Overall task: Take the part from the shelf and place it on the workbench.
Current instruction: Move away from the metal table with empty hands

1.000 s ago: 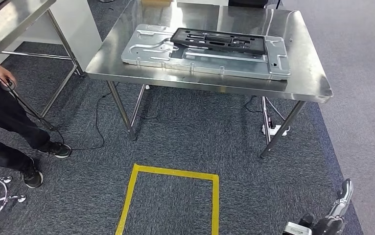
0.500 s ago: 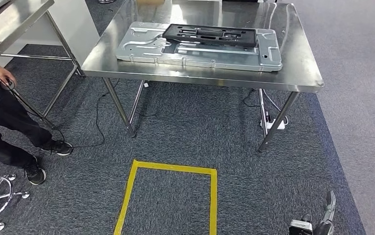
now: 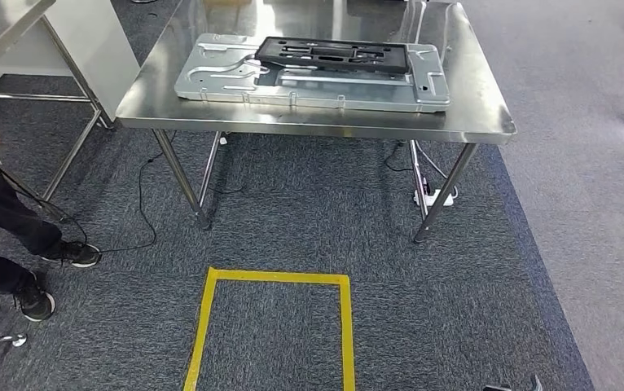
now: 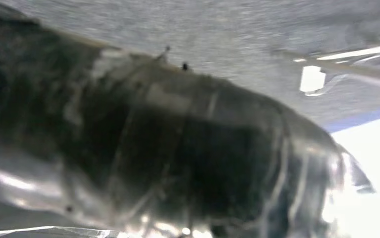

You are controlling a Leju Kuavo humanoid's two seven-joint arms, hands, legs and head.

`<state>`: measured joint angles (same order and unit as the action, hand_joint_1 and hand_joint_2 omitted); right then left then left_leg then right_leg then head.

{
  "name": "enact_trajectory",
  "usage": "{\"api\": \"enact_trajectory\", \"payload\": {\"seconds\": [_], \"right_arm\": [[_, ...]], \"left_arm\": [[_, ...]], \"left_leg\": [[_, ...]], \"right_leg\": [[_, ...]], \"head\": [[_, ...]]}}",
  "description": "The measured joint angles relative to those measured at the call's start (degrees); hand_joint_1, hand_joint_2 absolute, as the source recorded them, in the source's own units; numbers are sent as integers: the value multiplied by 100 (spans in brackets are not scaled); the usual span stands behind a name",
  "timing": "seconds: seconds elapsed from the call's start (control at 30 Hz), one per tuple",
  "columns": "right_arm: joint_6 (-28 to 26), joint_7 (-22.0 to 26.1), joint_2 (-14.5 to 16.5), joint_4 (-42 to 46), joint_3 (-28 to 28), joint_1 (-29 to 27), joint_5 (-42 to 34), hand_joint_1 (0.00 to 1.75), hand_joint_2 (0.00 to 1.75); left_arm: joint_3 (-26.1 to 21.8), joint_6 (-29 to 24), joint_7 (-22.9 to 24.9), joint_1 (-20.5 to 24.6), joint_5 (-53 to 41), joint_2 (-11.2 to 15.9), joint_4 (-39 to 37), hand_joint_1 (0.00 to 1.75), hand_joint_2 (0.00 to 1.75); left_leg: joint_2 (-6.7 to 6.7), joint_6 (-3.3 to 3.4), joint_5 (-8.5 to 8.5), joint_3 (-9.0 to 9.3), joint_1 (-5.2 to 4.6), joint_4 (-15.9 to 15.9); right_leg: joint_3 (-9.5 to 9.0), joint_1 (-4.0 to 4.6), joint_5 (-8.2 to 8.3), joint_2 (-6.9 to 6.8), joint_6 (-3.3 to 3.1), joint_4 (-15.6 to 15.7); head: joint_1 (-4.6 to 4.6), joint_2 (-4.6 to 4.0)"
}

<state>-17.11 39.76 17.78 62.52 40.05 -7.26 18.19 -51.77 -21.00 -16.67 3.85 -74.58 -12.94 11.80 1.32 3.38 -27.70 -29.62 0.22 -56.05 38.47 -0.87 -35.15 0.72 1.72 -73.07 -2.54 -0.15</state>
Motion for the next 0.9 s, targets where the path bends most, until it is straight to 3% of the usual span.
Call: {"api": "enact_trajectory", "payload": {"seconds": [0.03,0.13,0.2,0.27,0.33,0.37,0.43,0.47,0.5,0.53,0.57,0.63,0.67,0.73,0.8,0.83,0.9], "right_arm": [[-22,0,-22,-178,102,40,50,0,0],[-209,0,-137,-784,375,227,265,0,0],[-415,1,-229,-1269,506,355,416,0,0],[-640,-15,-356,-1870,634,469,528,0,0],[-810,-46,-470,-2464,762,566,598,0,0],[-859,-56,-508,-2699,808,606,622,0,0],[-903,-59,-559,-3060,866,671,649,0,0],[-910,-60,-579,-3205,889,700,655,0,0],[-919,-79,-598,-3326,916,720,665,0,0],[-937,-137,-619,-3441,943,739,692,0,0],[-967,-247,-638,-3552,968,762,734,0,0],[-1049,-625,-669,-3805,1014,821,852,0,0],[-1086,-859,-676,-3927,1037,846,917,0,0],[-1130,-1354,-675,-4159,1081,869,1056,0,0],[-1151,-1817,-664,-4356,1104,863,1188,0,0],[-1155,-2007,-654,-4437,1108,860,1242,0,0],[-1133,-2277,-630,-4560,1111,861,1326,0,0]], "left_arm": [[-5,0,2,-1,-1,0,0,0,0],[-26,-3,-9,4,1,-2,0,0,0],[-50,-10,-15,11,4,-5,0,0,0],[-81,-21,-13,23,9,-10,0,0,0],[-108,-30,-11,30,15,-15,0,0,0],[-119,-32,-11,29,17,-17,0,0,0],[-133,-35,-11,16,21,-20,0,0,0],[-138,-35,-9,7,23,-20,0,0,0],[-143,-36,-7,0,24,-19,0,0,0],[-147,-38,-5,-5,26,-19,0,0,0],[-151,-42,-5,-7,32,-18,0,0,0],[-165,-58,-10,-8,54,-17,0,0,0],[-178,-70,-14,-7,69,-17,0,0,0],[-209,-90,-19,1,91,-17,0,0,0],[-238,-96,-16,9,102,-20,0,0,0],[-248,-97,-15,10,100,-24,0,0,0],[-261,-98,-13,5,87,-30,0,0,0]], "left_leg": [[40,-6,-10,-5,-1,-19],[152,-70,-78,-16,-10,-117],[210,-134,-112,-29,-35,-165],[258,-189,-120,-29,-36,-170],[191,-247,-230,-72,-9,-289],[117,-271,-377,-165,3,-501],[-29,-299,-759,-491,16,-1218],[-58,-303,-891,-654,17,-1572],[-73,-298,-919,-748,17,-1773],[-81,-285,-830,-742,17,-1758],[-95,-263,-651,-635,16,-1530],[-229,-203,-261,-276,12,-756],[-299,-181,-159,-141,7,-453],[-361,-155,-138,-53,-11,-217],[-295,-106,-92,-35,-1,-154],[-254,-72,-59,-21,9,-115],[-148,-13,-11,-12,16,-58]], "right_leg": [[-42,-16,119,-18,16,87],[-550,-32,616,-216,21,1109],[-673,0,672,-289,-33,1415],[-650,16,688,-219,-104,1424],[-649,4,722,-167,-174,1459],[-644,-3,741,-141,-210,1475],[-619,7,760,-74,-252,1477],[-607,16,765,-31,-262,1472],[-602,24,767,12,-266,1466],[-602,30,768,58,-267,1459],[-606,34,768,105,-266,1451],[-611,44,769,200,-253,1437],[-604,47,774,243,-233,1431],[-575,42,796,310,-171,1430],[-557,30,809,329,-103,1435],[-527,30,759,274,-76,1374],[-328,28,473,108,-37,942]], "head": [[-1,0],[-1,0],[7,0],[13,0],[12,0],[13,0],[14,0],[14,0],[14,0],[14,0],[14,0],[14,0],[14,0],[13,0],[11,0],[9,0],[3,0]]}}
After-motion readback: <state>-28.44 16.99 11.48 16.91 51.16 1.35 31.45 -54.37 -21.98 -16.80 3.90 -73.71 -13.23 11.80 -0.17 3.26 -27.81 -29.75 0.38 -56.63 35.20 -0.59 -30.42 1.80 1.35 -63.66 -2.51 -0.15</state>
